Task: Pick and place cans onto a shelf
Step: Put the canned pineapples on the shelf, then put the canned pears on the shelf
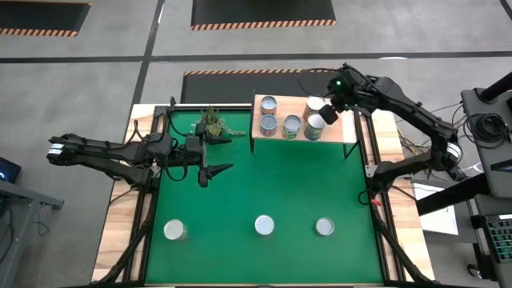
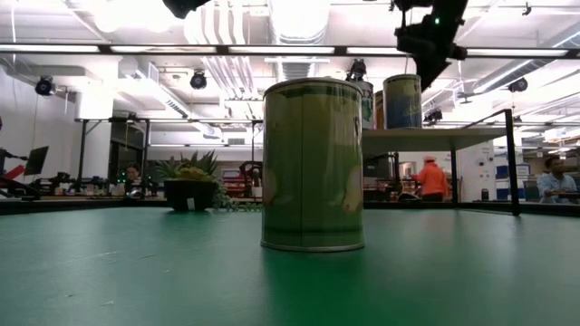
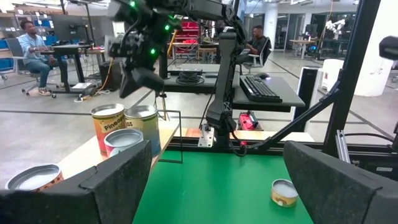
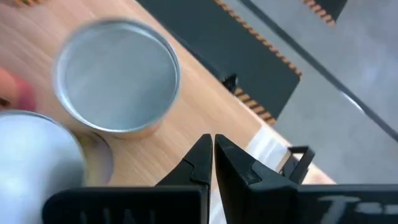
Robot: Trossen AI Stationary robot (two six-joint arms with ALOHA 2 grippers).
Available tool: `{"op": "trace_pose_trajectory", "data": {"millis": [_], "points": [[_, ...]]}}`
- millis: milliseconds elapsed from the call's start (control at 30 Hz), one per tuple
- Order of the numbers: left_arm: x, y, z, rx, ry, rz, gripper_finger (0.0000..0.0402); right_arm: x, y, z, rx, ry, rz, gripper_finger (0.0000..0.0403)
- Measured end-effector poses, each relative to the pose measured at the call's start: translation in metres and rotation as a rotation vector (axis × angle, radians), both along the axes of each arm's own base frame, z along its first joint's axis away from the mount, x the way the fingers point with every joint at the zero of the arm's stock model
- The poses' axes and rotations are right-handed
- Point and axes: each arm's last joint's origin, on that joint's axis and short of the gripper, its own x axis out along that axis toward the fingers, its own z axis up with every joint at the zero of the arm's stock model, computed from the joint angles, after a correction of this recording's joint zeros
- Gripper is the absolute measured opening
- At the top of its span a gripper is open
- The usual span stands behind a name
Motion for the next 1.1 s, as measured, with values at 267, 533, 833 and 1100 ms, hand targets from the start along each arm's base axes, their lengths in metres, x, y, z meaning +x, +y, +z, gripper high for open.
{"op": "trace_pose_trajectory", "data": {"millis": [267, 533, 833, 1100], "points": [[0.0, 0.0, 0.0, 0.0, 0.0, 0.0, 0.0346, 0.012, -0.012, -0.02, -0.006, -0.002, 0.016, 0.0009], [0.0, 0.0, 0.0, 0.0, -0.001, 0.0, 0.0346, 0.014, -0.013, -0.02, -0.009, -0.002, 0.021, 0.0009], [0.0, 0.0, 0.0, 0.0, -0.001, 0.0, 0.0346, 0.013, -0.011, -0.019, 0.014, -0.036, 0.024, 0.0009], [-0.001, 0.0, -0.002, -0.022, 0.02, 0.0, 0.0346, 0.0, 0.012, 0.019, -0.059, -0.187, -0.006, 0.0009]]}}
